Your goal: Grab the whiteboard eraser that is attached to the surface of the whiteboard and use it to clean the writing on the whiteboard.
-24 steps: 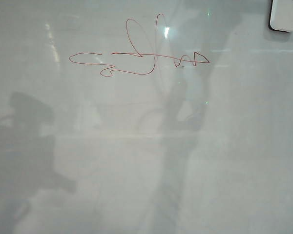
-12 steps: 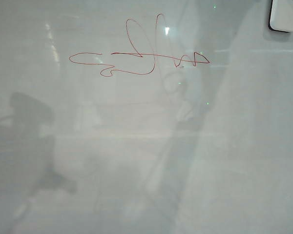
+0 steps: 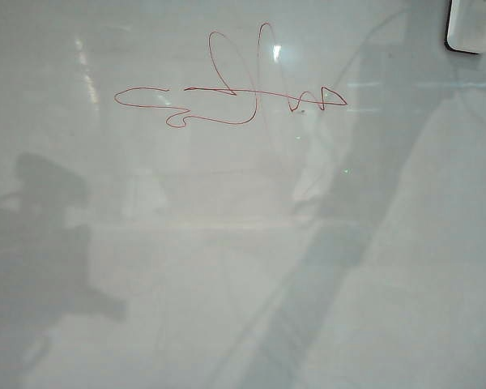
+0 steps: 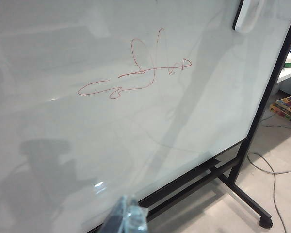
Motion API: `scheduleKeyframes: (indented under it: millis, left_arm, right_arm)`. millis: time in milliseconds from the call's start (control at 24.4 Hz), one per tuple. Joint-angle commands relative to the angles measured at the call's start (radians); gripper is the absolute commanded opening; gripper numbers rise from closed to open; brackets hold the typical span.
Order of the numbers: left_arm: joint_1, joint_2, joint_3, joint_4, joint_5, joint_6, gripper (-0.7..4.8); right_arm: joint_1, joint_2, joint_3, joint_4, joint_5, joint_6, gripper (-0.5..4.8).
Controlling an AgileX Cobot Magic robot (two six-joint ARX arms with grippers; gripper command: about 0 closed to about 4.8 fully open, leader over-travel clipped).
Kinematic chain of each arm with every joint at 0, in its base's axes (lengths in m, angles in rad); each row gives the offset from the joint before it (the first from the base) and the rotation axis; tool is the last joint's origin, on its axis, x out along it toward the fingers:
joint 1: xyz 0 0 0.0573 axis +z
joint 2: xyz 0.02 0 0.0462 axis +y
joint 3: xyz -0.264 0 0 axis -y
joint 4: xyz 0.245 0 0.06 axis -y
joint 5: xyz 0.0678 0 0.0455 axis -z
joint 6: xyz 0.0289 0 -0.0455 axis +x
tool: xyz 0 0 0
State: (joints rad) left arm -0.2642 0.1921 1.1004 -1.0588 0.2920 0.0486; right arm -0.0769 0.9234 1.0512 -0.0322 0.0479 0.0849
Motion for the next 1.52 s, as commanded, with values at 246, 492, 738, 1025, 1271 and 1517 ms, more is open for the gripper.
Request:
scheduleKeyframes:
  millis: [246,492,738,1025,1271,1517]
  left_arm:
    - [0.002,0.000,0.002,0.011,0.000,0.000,-0.05]
    - [0.002,0.000,0.002,0.011,0.000,0.000,-0.05]
    - [0.002,0.000,0.002,0.011,0.000,0.000,-0.05]
    - [0.002,0.000,0.002,0.011,0.000,0.000,-0.05]
    - [0.002,0.000,0.002,0.011,0.000,0.000,-0.05]
    - [0.002,0.000,0.002,0.011,0.000,0.000,-0.05]
  right_arm:
    - [0.002,-0.037,-0.135,0.093,-0.086,-0.121,0.74]
    - [0.001,-0.018,-0.199,0.199,-0.158,-0.120,2.44]
    - [0.000,0.060,-0.200,0.309,-0.155,-0.107,3.60]
    - [0.001,0.149,-0.200,0.387,-0.155,-0.051,3.71]
    - [0.001,0.189,-0.200,0.426,-0.155,-0.051,3.74]
    - [0.001,0.212,-0.200,0.463,-0.154,-0.005,3.73]
